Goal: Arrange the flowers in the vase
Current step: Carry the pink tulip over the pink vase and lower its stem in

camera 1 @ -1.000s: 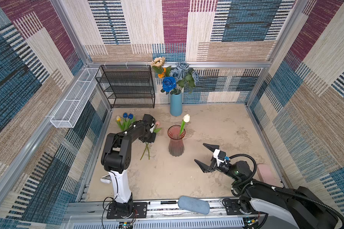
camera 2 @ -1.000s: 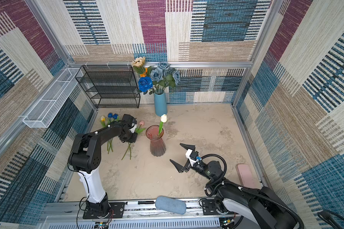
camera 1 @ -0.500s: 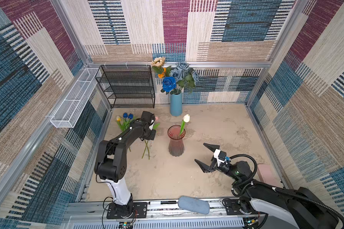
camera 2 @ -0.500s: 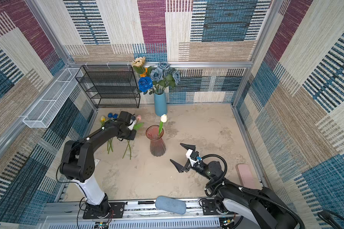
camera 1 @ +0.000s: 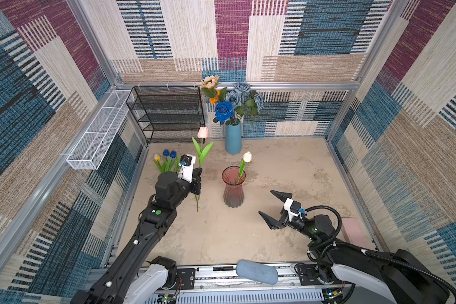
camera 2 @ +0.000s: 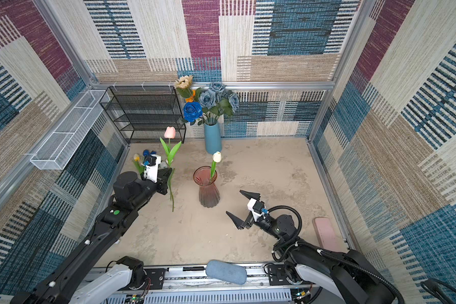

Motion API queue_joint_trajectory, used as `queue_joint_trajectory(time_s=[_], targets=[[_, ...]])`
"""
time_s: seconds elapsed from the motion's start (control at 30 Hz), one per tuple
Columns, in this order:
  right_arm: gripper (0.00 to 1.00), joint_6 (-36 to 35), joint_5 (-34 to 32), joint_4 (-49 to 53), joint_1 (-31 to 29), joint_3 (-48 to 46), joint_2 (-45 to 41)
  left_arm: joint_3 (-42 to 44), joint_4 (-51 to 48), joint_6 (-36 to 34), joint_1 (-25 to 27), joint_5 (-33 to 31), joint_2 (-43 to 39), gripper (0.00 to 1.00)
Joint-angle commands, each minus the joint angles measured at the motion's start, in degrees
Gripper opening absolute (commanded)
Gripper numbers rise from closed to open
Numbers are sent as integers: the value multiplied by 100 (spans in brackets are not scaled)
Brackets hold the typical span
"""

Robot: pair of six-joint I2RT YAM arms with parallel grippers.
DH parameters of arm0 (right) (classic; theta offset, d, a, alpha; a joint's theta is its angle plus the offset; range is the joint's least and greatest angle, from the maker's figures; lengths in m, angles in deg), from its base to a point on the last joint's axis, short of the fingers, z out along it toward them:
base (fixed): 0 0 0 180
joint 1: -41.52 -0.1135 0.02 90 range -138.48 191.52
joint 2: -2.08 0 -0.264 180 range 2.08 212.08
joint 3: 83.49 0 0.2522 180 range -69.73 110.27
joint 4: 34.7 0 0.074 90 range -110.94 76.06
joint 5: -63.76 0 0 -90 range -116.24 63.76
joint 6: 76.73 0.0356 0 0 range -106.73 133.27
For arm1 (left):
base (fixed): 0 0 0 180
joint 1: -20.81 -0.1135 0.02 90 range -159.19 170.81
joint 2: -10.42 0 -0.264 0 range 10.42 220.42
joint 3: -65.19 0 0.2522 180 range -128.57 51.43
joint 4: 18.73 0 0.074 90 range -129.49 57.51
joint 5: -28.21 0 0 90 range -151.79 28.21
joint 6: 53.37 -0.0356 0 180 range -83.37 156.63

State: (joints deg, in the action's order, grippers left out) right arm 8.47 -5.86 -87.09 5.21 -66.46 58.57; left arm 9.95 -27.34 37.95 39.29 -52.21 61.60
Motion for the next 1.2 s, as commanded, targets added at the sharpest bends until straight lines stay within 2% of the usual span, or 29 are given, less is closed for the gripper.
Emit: queue_joint_trajectory(time_s=[0.0,0.2,0.43,0.83,1.17], targets=[[100,40,-36,-283,-7,-23,69,16,1401,-94,237,757,-375,0],[100,31,0,-278,-7,27,181,-107,2395,51,868,1303,-260,0],[100,23,26,-284,-6,60,261,-403,3712,456,1193,1556,738,0],[100,-26,-43,-265,-7,5,146,-390,4772,78,1315,810,1811,0],[100,-81,-54,-121,-7,33,93,-287,4627,-136,1307,654,2441,0]])
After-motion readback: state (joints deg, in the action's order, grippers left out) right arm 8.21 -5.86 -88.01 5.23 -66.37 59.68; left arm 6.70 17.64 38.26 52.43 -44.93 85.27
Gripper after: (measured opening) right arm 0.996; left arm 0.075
